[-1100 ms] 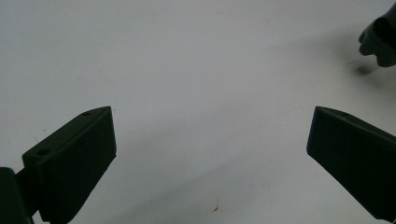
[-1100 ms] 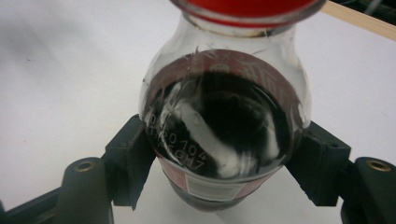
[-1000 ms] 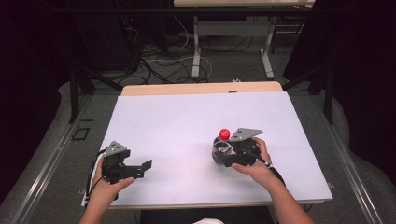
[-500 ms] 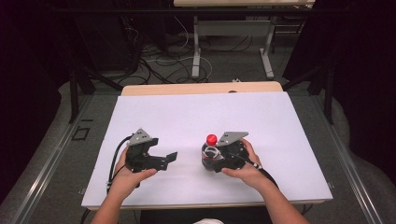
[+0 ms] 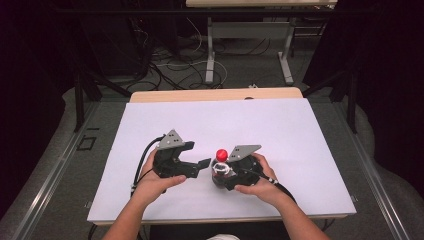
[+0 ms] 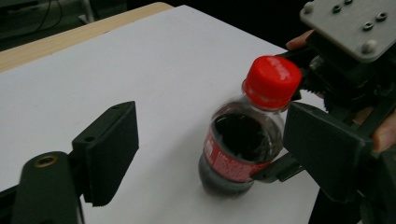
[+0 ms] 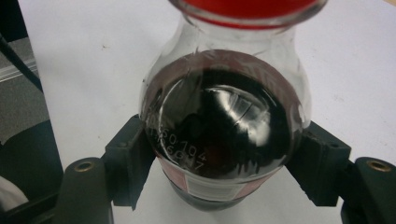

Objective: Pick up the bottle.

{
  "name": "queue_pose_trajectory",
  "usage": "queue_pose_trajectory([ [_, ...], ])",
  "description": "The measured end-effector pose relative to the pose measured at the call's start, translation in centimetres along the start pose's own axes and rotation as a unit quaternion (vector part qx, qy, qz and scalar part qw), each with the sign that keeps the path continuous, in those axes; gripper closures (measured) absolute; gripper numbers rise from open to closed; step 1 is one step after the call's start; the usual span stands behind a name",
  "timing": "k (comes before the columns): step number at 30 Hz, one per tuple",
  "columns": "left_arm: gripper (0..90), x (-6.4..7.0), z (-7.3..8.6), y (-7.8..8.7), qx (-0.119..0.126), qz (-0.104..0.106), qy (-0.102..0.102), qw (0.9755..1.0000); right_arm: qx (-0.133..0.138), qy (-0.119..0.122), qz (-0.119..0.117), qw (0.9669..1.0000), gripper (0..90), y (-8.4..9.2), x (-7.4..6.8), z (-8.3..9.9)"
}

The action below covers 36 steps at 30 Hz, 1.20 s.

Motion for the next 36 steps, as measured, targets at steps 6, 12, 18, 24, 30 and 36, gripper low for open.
queue_pose_trajectory([
  [6,33.3,1.0,-1.3,0.1,-0.011,0.045,-0.016,0.9988,-0.003,0.007,-0.01,0.9999,29.4,0.2,-0.2,0.0],
  [12,36.2,1.9,-1.8,-0.5,-0.034,0.076,-0.037,0.9959,-0.004,0.018,-0.023,0.9996,29.4,0.1,-0.7,0.0],
  [18,40.9,2.1,-2.3,-1.2,-0.056,0.108,-0.039,0.9918,-0.003,0.028,-0.042,0.9987,29.4,0.2,-1.0,0.0],
  [24,47.2,2.1,-2.6,-1.7,-0.062,0.116,-0.032,0.9907,0.001,0.033,-0.045,0.9985,29.4,0.2,-1.1,-0.1],
  [30,51.9,2.3,-2.8,-2.3,-0.073,0.129,-0.04,0.9882,0.003,0.038,-0.058,0.9976,29.4,0.2,-1.5,-0.1],
  [36,58.9,2.3,-2.7,-2.6,-0.075,0.125,-0.048,0.9882,0.001,0.035,-0.063,0.9974,29.4,0.3,-1.7,-0.2],
])
Point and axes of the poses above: each handheld gripper's, and its own axes: y roughly backward along the jaws, z roughly out of its underside, x roughly to its right, the point moved 3 cm from there along -y, roughly forward along the jaws, and after that the axes turned 4 degrees about z, right-handed, at the moved point
